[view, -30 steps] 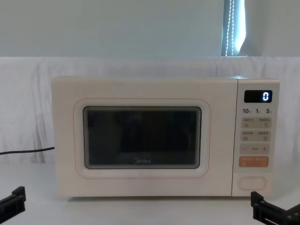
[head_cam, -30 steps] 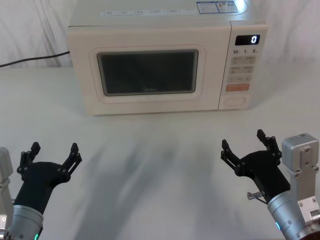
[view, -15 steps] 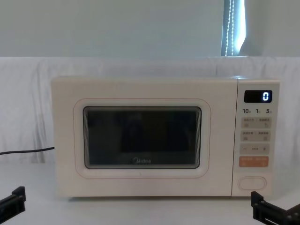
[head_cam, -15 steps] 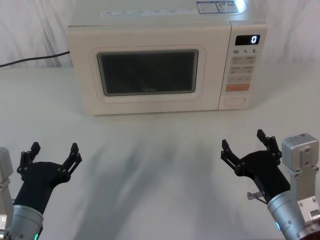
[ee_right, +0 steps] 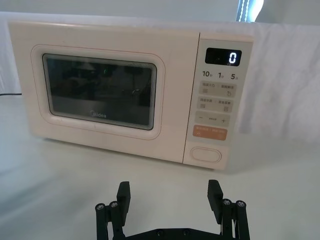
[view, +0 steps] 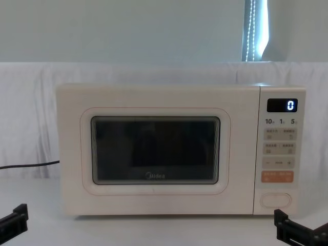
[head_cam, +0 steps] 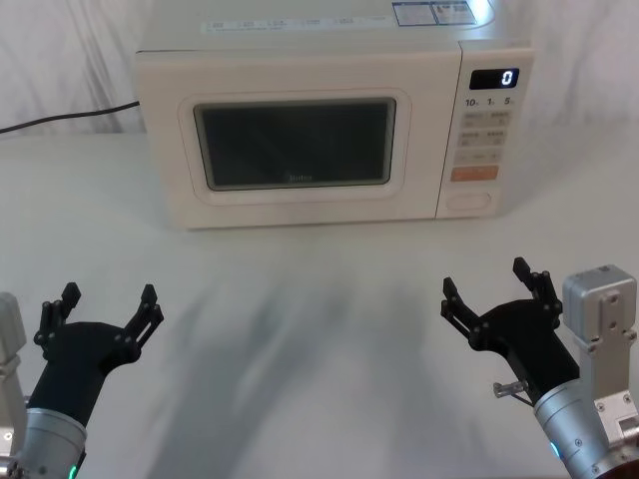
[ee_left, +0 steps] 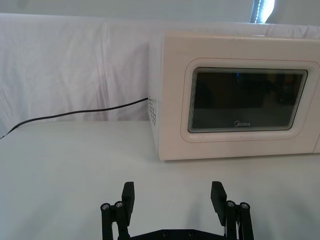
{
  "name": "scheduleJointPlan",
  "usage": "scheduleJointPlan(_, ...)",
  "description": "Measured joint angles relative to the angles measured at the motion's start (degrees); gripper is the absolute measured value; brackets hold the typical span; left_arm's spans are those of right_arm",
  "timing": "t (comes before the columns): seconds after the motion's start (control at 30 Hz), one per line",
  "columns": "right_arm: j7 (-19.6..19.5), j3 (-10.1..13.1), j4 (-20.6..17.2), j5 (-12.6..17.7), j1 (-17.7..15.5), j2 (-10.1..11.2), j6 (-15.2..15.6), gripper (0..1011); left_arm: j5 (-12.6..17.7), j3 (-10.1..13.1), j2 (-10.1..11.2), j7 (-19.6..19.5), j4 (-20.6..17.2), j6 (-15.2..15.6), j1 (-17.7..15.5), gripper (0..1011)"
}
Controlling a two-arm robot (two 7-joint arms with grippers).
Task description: Press the button to open the microwave door with one hand; close the microwave door with the other hand.
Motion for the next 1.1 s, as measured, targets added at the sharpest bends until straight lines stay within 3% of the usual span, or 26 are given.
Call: scheduleJointPlan(1.1, 0.00, 0.00, 0.00, 0.00, 0.00, 0.00, 0.00, 1002, 0.00, 0.00, 0.00, 0.00, 0.00, 0.00, 0.00, 1001)
